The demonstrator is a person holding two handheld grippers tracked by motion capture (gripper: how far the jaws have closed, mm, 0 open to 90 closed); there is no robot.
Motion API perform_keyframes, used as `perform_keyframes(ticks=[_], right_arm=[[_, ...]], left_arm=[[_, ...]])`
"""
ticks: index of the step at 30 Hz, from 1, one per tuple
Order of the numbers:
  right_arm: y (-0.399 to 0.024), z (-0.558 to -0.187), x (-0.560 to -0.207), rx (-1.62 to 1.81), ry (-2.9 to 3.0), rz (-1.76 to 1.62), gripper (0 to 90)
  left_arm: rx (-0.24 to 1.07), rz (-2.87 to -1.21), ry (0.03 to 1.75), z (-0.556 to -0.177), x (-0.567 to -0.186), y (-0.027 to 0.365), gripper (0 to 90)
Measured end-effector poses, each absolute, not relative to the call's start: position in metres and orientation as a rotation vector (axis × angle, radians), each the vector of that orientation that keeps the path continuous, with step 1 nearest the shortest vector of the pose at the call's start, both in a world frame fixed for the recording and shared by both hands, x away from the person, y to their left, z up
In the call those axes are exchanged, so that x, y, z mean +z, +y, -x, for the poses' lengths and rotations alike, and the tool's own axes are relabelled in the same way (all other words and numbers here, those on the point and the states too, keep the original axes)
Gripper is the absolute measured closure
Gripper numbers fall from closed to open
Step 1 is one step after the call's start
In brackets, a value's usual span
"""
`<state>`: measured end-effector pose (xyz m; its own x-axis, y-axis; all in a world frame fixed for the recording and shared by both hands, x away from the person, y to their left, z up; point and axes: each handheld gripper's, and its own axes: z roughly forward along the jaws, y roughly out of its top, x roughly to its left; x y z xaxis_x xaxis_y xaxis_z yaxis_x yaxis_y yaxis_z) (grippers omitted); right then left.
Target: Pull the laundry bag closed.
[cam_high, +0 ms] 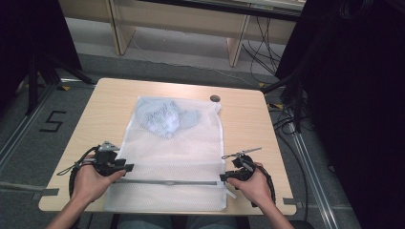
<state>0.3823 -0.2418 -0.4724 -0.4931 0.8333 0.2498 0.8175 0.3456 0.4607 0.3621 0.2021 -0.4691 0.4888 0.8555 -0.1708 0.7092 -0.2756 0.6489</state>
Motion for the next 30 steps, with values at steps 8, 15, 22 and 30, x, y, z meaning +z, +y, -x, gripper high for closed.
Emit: perform_keyframes(ticks=[8,15,22,30], right_arm=[[-0.229,-0.377,-0.463,0.932,2.609,-1.437,74.1],[-0.202,-0.371,-0.458,0.959,2.672,-1.391,70.2],[-0.184,-0.372,-0.458,0.996,2.694,-1.295,70.4],[-0.156,-0.372,-0.456,1.038,2.709,-1.256,70.6]], left_arm=[[0.323,-2.024,1.396,-0.357,-0.464,0.224,81.7],[0.284,-2.020,1.483,-0.361,-0.468,0.232,89.7],[0.258,-2.020,1.512,-0.362,-0.473,0.233,89.8],[0.186,-2.089,1.518,-0.368,-0.481,0.238,89.8]])
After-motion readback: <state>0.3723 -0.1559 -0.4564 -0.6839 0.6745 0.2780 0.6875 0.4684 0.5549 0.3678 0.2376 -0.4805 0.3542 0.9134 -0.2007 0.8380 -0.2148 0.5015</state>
